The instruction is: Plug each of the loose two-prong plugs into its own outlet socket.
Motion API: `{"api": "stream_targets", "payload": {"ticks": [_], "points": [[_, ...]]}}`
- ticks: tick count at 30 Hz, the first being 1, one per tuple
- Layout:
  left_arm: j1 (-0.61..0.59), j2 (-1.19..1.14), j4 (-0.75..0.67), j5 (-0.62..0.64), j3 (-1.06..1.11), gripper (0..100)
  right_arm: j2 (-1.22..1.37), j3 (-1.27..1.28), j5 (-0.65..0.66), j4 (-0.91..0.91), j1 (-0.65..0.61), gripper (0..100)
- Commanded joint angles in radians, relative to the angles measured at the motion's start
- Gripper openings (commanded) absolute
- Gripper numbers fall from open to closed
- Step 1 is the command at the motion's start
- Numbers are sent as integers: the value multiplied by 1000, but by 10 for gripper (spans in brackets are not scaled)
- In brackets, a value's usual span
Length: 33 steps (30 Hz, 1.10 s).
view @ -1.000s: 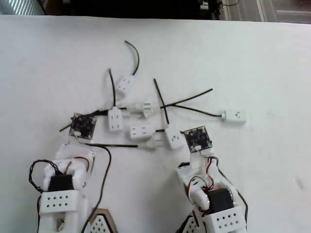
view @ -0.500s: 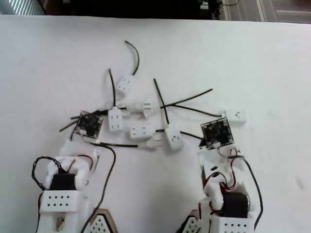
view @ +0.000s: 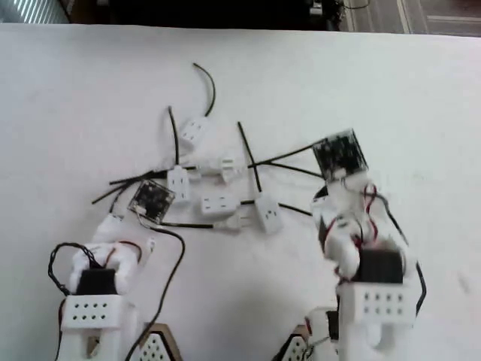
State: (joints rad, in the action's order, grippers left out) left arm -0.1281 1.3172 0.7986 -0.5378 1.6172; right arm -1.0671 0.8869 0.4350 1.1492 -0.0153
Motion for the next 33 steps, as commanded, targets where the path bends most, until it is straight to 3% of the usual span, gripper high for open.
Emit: {"api": "stream_targets", "payload": {"ticks": [1, 5, 12, 18, 33], "points": [[-50, 8, -8, -8, -20, 28, 272, -210, 86, 114, -10, 42], [-61, 8, -8, -3, -20, 55, 492, -344, 290, 225, -10, 60], [-61, 8, -6, 26, -20, 189, 796, -408, 459, 295, -24, 269], [-62, 8, -6, 34, -20, 188, 931, -411, 646, 271, -33, 288], [-62, 8, -6, 34, -15, 188, 1155, -407, 651, 47, -148, 279]]}}
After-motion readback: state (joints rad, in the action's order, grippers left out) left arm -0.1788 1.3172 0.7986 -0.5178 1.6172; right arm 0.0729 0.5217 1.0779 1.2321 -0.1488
